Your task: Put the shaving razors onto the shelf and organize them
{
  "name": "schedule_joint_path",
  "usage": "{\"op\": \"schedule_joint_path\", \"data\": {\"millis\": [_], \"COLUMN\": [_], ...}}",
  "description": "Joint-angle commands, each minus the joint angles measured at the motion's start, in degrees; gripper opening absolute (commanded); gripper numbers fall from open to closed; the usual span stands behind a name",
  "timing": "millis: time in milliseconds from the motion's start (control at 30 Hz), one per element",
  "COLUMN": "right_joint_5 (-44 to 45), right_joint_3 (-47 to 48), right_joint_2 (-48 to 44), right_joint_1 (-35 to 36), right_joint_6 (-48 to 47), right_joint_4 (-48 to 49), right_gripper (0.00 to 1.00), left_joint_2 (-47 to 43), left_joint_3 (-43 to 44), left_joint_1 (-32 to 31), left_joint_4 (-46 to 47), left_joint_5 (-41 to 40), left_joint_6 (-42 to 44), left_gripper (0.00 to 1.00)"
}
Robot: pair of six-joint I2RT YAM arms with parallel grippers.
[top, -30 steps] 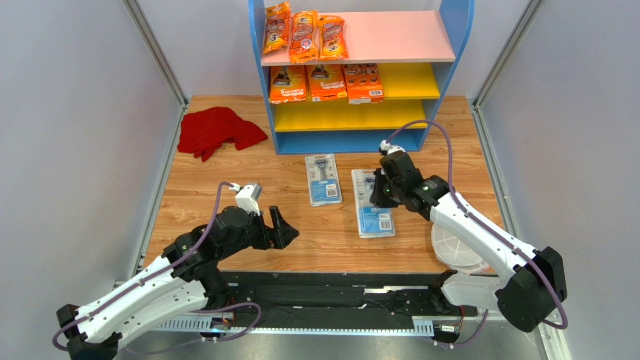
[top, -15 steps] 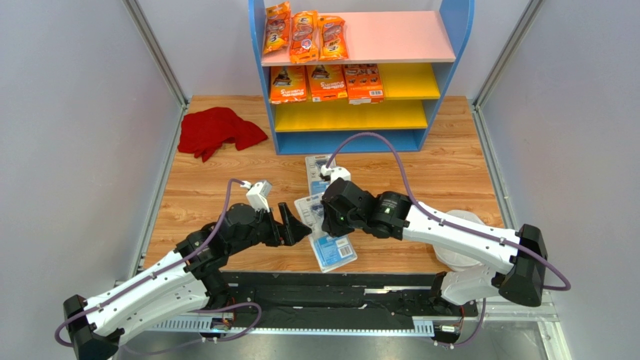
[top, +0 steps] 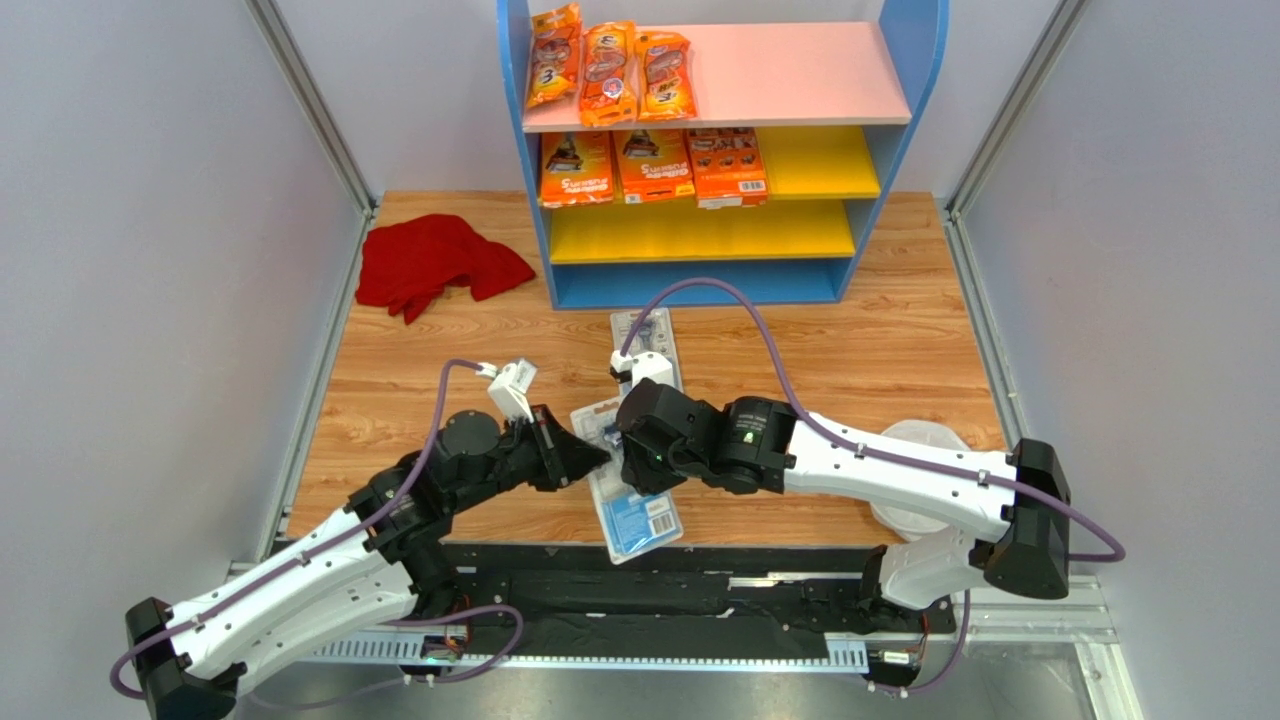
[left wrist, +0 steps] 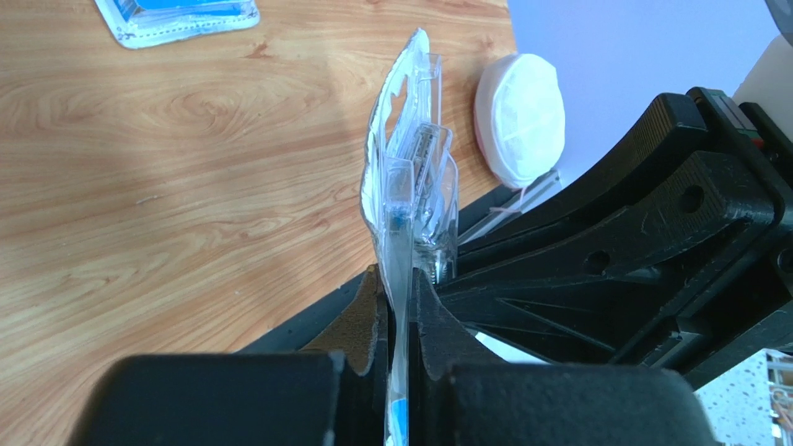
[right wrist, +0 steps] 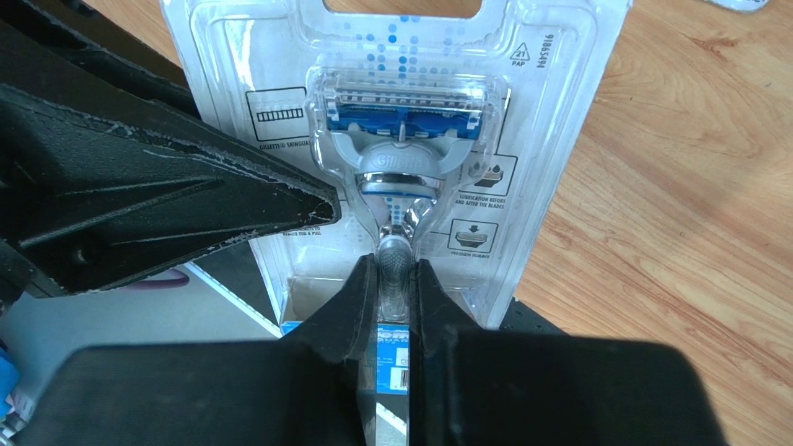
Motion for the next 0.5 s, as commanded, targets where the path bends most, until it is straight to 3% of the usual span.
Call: {"op": "schedule_joint_path", "data": {"millis": [0,33,67,133,167,200,467], "right_joint_5": [0.36,1.40,2.11,4.12,4.48,4.05,5.63], "right_joint_3": [3.24,2.98,2.28,0.79,-0.96,-2.37,-13.80], "right_joint_2": [-1.84,-2.72,-3.42,-6.32,-7.72,-10.61,-27.32], "right_joint_1": [0.21,0.21,0.21,0.21,0.21,0.21,-1.11], "right_joint_6": [0.37,0.63,1.16,2.30,2.39,2.48,9.15], "right_joint_4": [1.25,1.16,1.16,1.86,2.47,3.52,9.16], "right_gripper": [0.09,0.14,0.34,0.50,0.63,0.68,0.77], "left_joint_2": [-0.03,-0.20,-0.20,-0.47,-0.55,-0.64,0.50], "left_joint_3": [-0.72,-0.80,-0.72,-0.89,-0.98,-1.07,0.77], "left_joint_1": [-0.26,-0.26,-0.26,-0.26,-0.26,-0.26,-0.18], "left_joint_4": [2.13,2.22,2.22,2.39,2.48,2.92,8.54], "left_joint_5": [2.17,2.08,1.99,1.91,1.56,1.38,-2.56], "left_joint_6": [1.34,1.16,1.07,0.90,0.81,0.64,-0.42], "left_gripper": [0.00,0.00,0.00,0.00,0.00,0.00,0.00]}}
